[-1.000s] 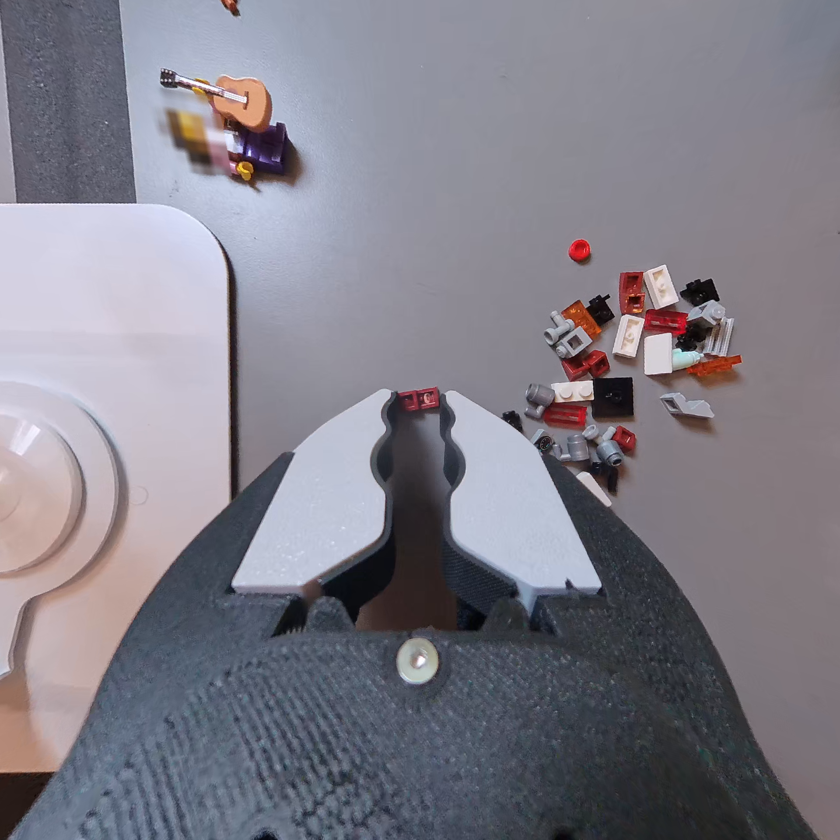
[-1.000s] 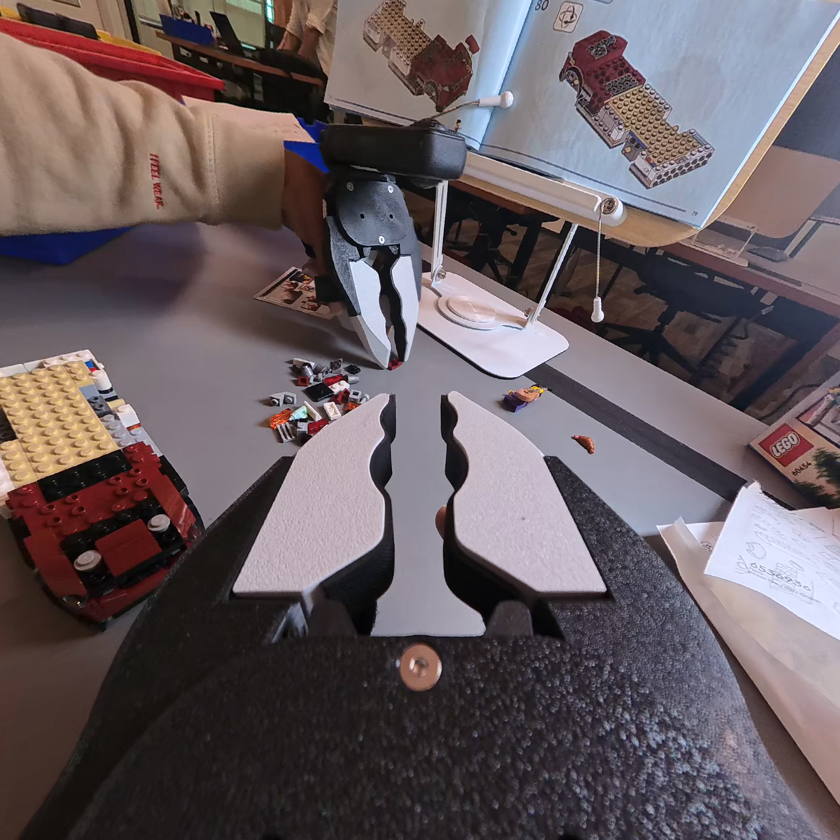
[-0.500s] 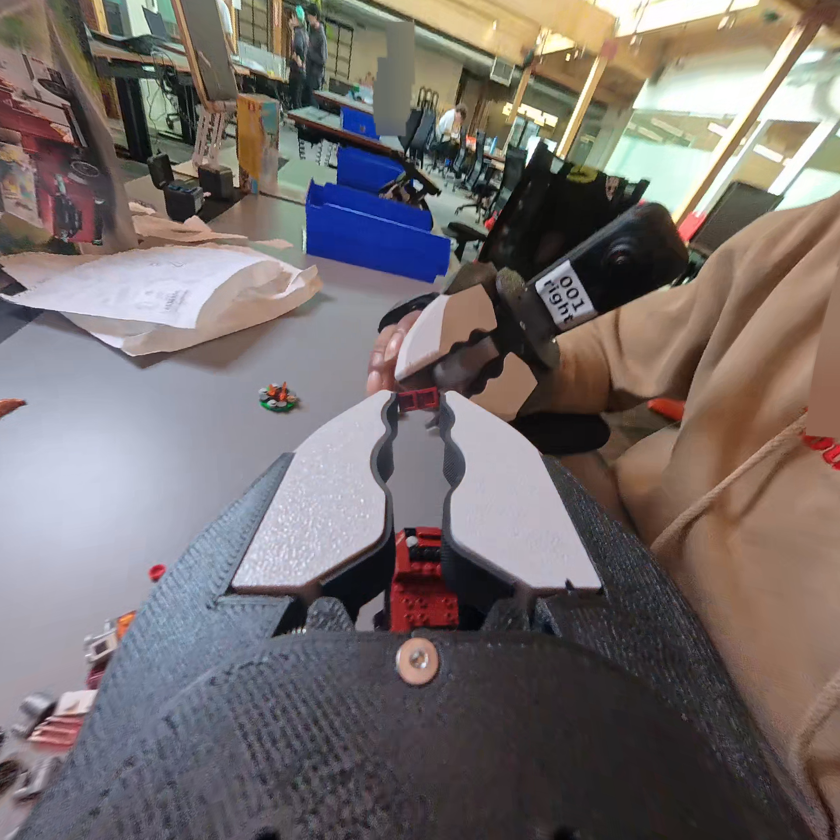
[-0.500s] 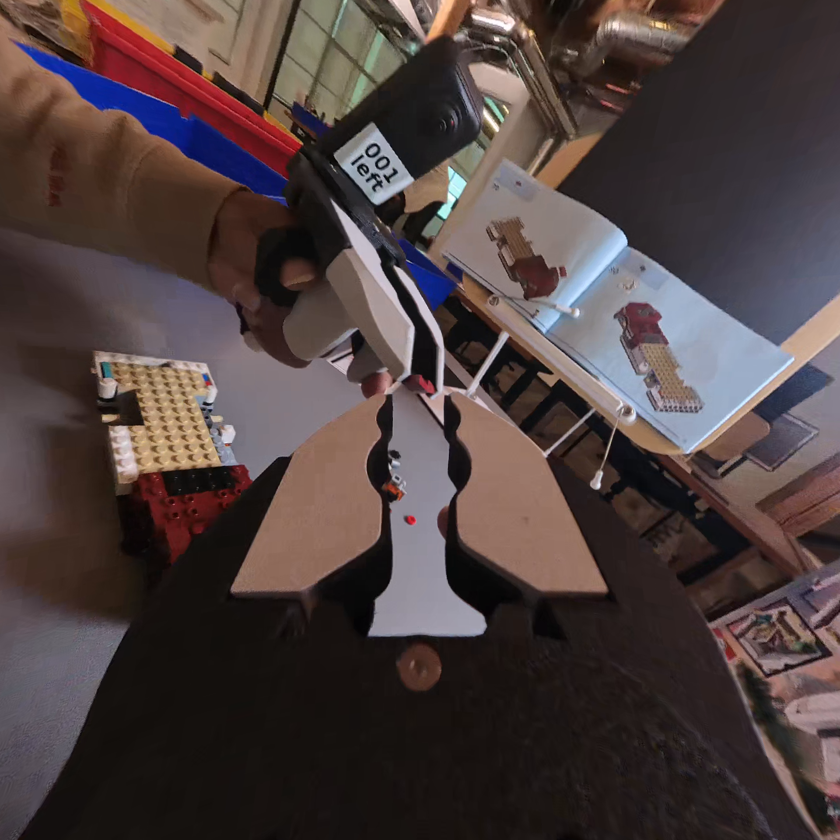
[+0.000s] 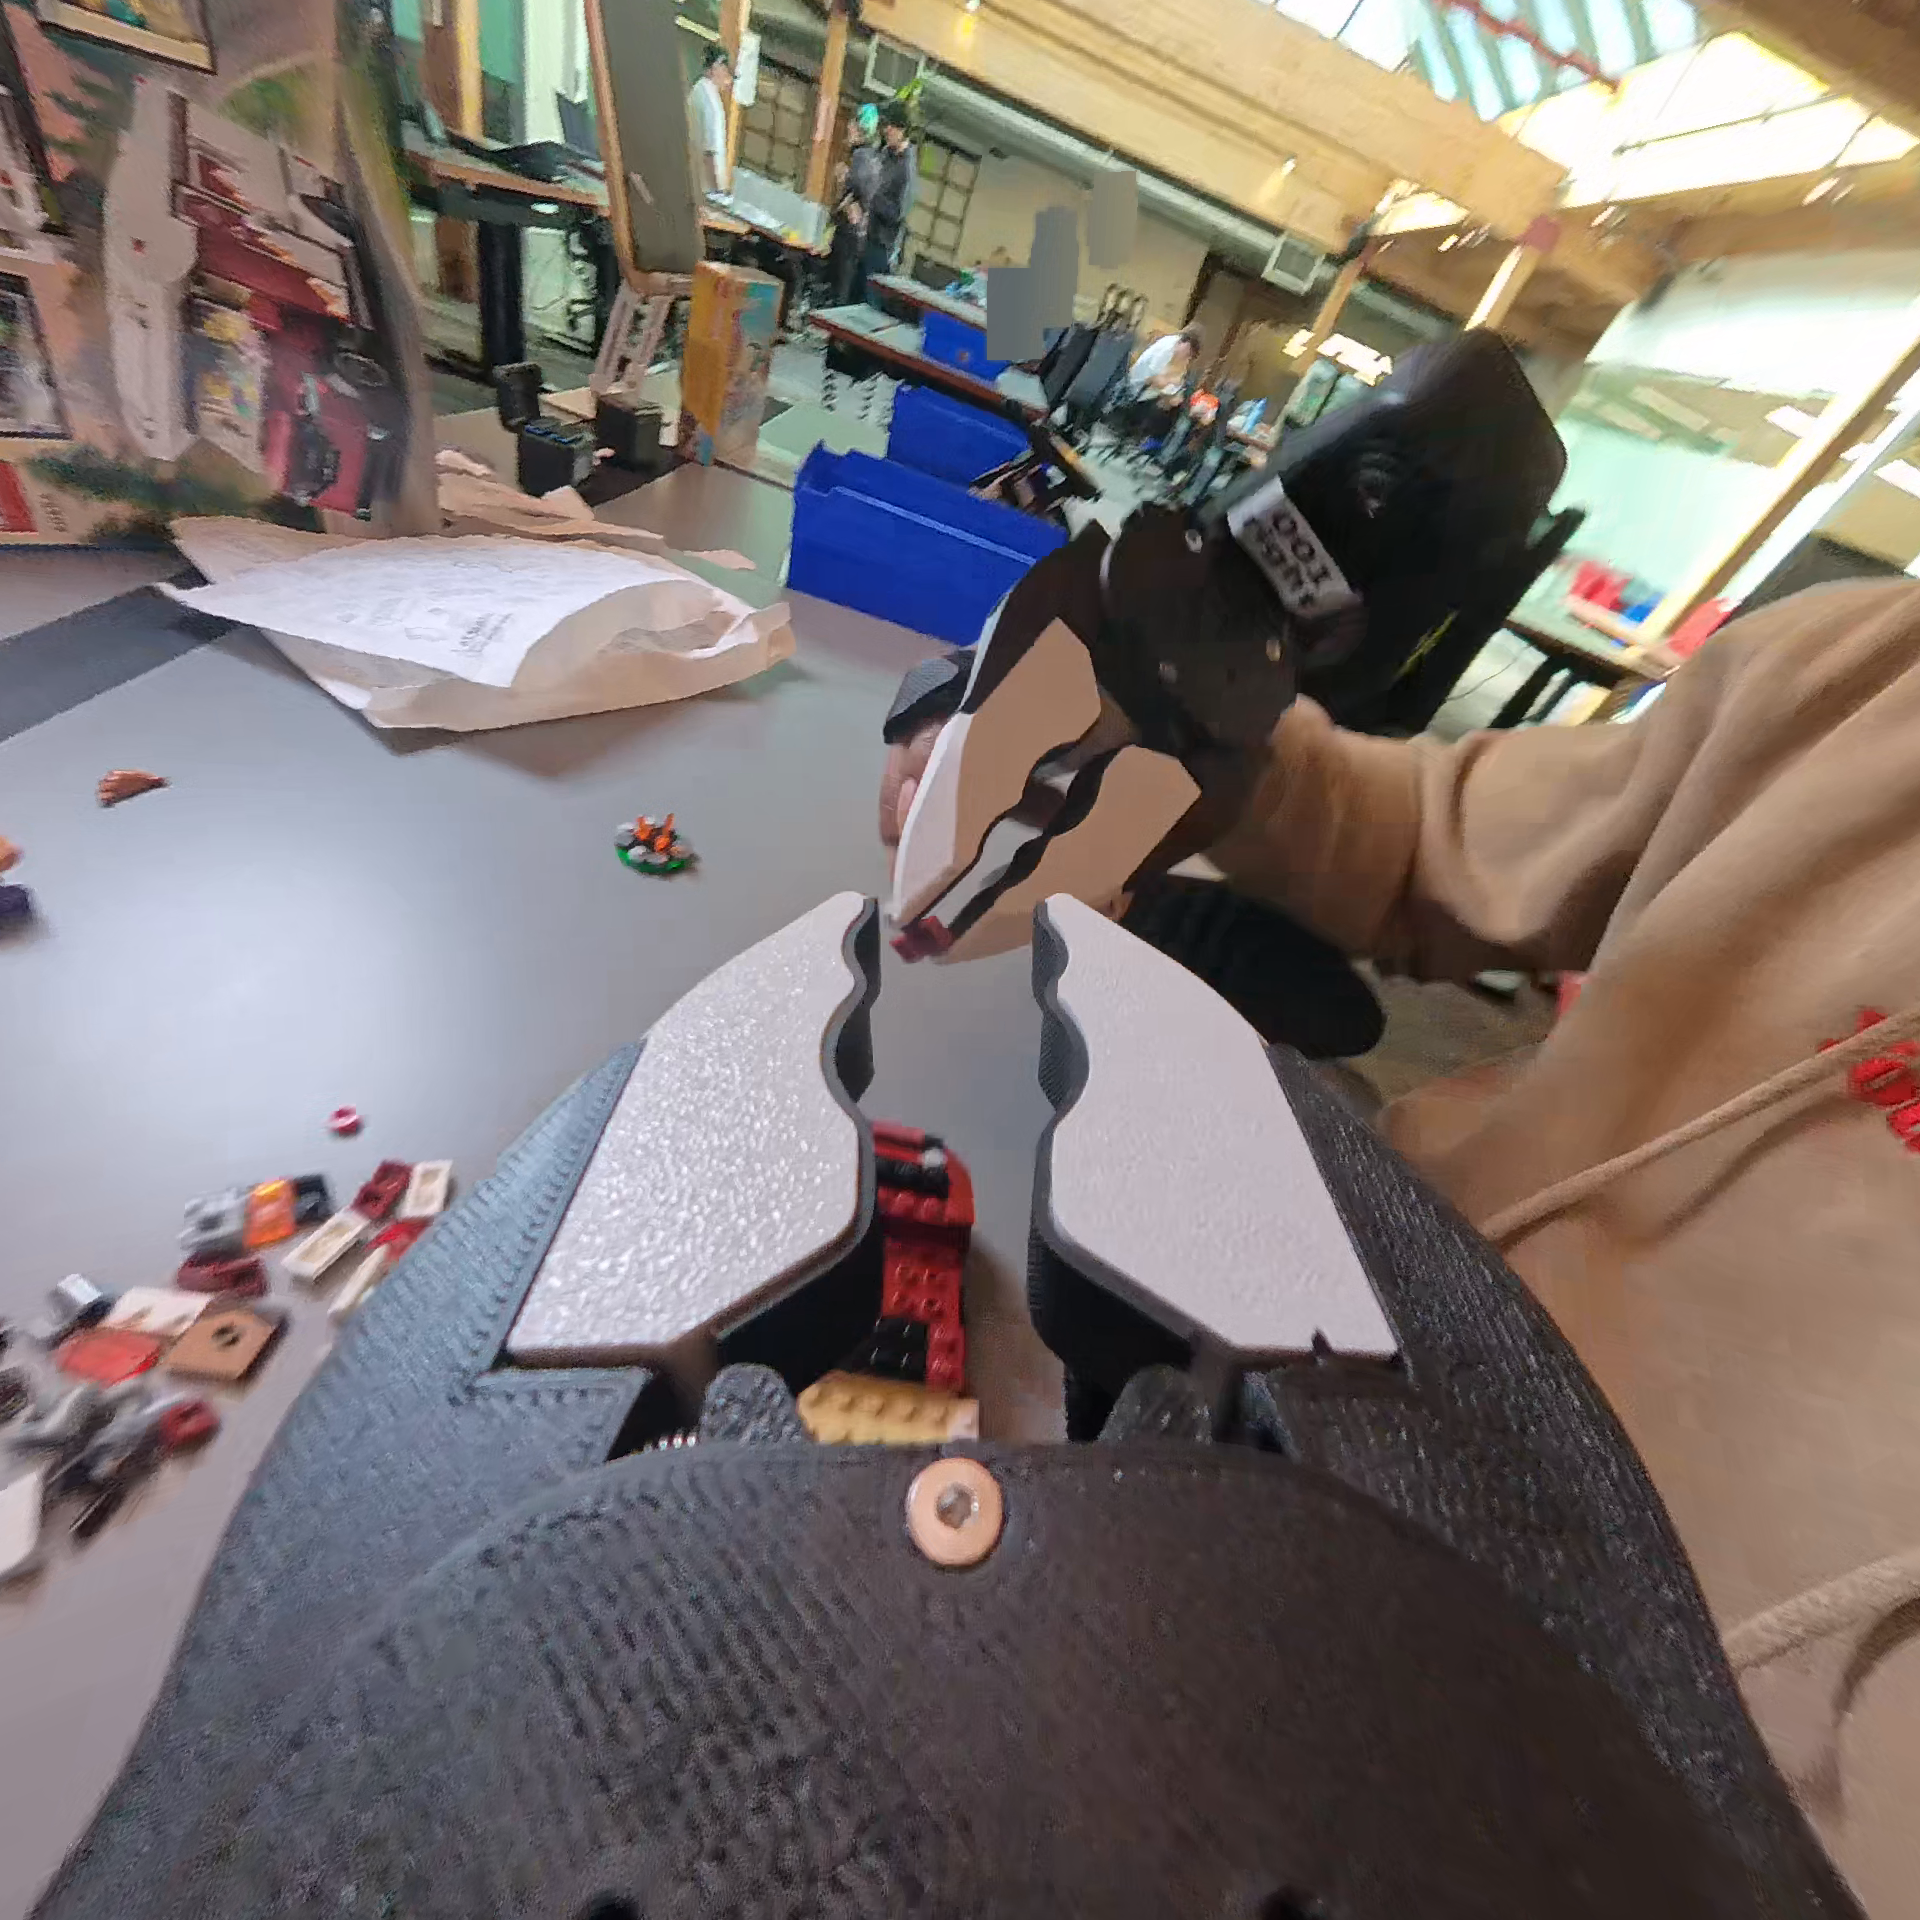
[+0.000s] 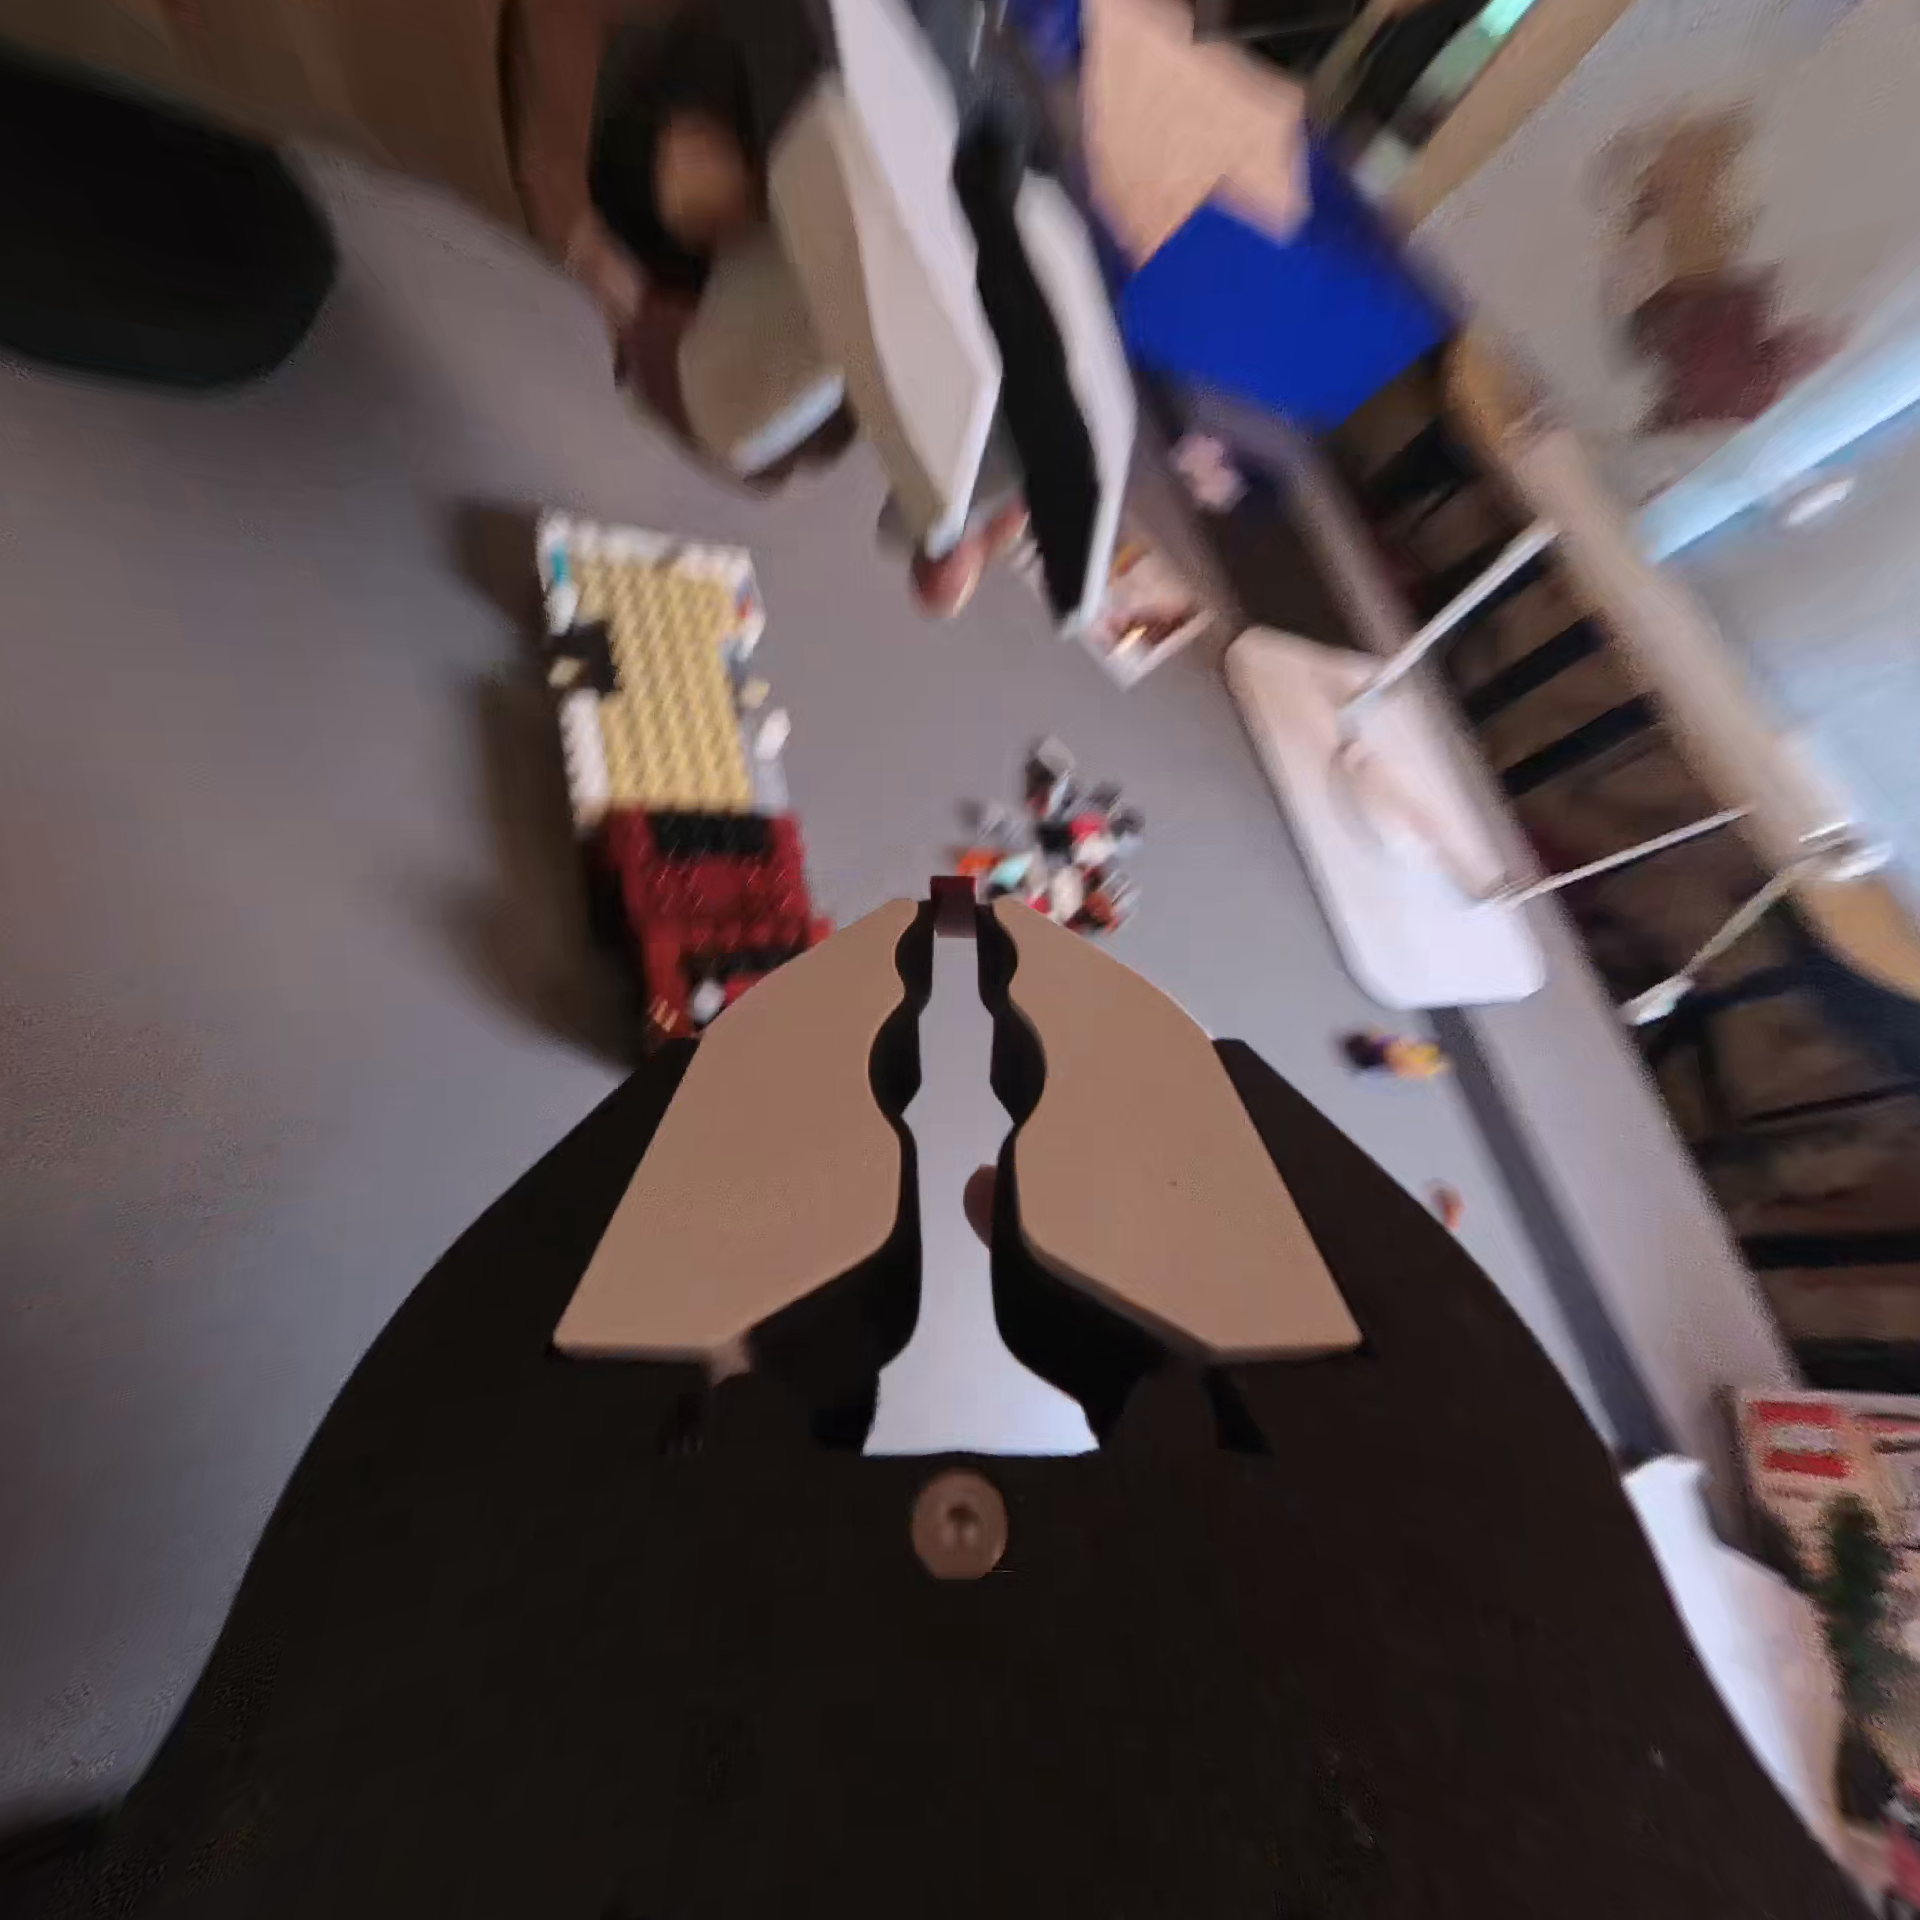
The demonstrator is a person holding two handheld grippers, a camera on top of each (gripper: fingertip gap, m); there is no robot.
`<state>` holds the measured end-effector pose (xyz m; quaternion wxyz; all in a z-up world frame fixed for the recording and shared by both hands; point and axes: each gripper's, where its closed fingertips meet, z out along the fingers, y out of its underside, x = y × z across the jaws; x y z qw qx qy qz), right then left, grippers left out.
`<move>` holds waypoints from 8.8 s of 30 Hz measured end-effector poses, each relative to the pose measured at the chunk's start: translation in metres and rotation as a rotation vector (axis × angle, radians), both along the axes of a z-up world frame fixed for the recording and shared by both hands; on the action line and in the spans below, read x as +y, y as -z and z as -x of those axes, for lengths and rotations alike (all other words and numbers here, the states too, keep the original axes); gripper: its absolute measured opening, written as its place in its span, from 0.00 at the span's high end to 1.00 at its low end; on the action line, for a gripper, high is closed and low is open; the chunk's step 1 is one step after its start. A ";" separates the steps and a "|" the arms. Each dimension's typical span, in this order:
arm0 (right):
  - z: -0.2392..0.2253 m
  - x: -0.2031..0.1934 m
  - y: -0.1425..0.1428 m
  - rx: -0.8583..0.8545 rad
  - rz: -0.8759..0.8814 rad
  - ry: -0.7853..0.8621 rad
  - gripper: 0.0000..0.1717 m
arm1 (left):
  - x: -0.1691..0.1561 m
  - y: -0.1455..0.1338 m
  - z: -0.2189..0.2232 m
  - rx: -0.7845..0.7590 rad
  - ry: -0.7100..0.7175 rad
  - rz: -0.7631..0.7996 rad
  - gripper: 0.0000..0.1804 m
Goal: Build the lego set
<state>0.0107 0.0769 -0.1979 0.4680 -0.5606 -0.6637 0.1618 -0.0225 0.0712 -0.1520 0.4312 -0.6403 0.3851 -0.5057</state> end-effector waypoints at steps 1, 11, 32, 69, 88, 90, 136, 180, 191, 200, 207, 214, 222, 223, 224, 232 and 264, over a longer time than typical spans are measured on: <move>-0.013 -0.005 0.023 -0.152 0.117 -0.022 0.95 | -0.002 0.007 0.007 0.055 -0.033 -0.038 0.84; -0.064 -0.015 0.106 -0.814 0.406 -0.030 0.95 | -0.013 0.065 0.052 0.303 -0.211 -0.150 0.86; 0.033 0.101 0.059 0.025 0.363 0.131 0.89 | 0.023 0.059 0.089 0.296 -0.514 -0.313 1.00; 0.053 0.109 0.105 -0.497 0.463 -0.187 0.95 | 0.032 0.082 0.098 0.339 -0.488 -0.256 1.00; -0.077 0.023 0.103 -0.673 0.405 -0.101 0.94 | 0.014 0.087 0.076 0.409 -0.410 -0.318 1.00; -0.082 0.028 0.100 -0.666 0.378 -0.066 0.93 | 0.013 0.087 0.075 0.421 -0.413 -0.330 1.00; -0.054 0.024 0.102 -0.489 0.569 -0.072 0.89 | 0.012 0.097 0.074 0.450 -0.378 -0.323 1.00; -0.034 -0.013 0.059 -0.122 0.406 -0.027 0.86 | 0.008 0.075 0.078 0.340 -0.355 -0.300 0.84; -0.004 -0.020 0.065 -0.058 0.352 0.005 0.80 | -0.015 0.089 0.085 0.409 -0.180 -0.208 0.66; 0.008 -0.014 0.077 -0.163 0.369 -0.055 0.63 | -0.034 0.128 0.101 0.622 -0.061 -0.165 0.52; 0.015 -0.015 0.083 -0.242 0.400 -0.115 0.70 | -0.032 0.143 0.105 0.699 -0.061 -0.203 0.60; 0.010 -0.028 0.082 -0.230 0.432 -0.117 0.70 | -0.035 0.143 0.102 0.669 -0.032 -0.226 0.60; -0.038 -0.027 0.069 -0.212 0.452 -0.021 0.75 | -0.035 0.142 0.102 0.678 -0.031 -0.237 0.60; -0.049 -0.022 0.069 -0.221 0.441 0.008 0.78 | -0.035 0.142 0.102 0.677 -0.031 -0.238 0.60; -0.058 -0.018 0.071 -0.236 0.435 0.027 0.81 | -0.035 0.142 0.102 0.677 -0.030 -0.238 0.60; -0.066 -0.012 0.096 -0.357 0.454 0.001 0.87 | -0.036 0.142 0.102 0.677 -0.031 -0.240 0.60; -0.050 -0.018 0.092 -0.427 0.474 -0.023 0.95 | -0.039 0.134 0.098 0.683 -0.039 -0.308 0.63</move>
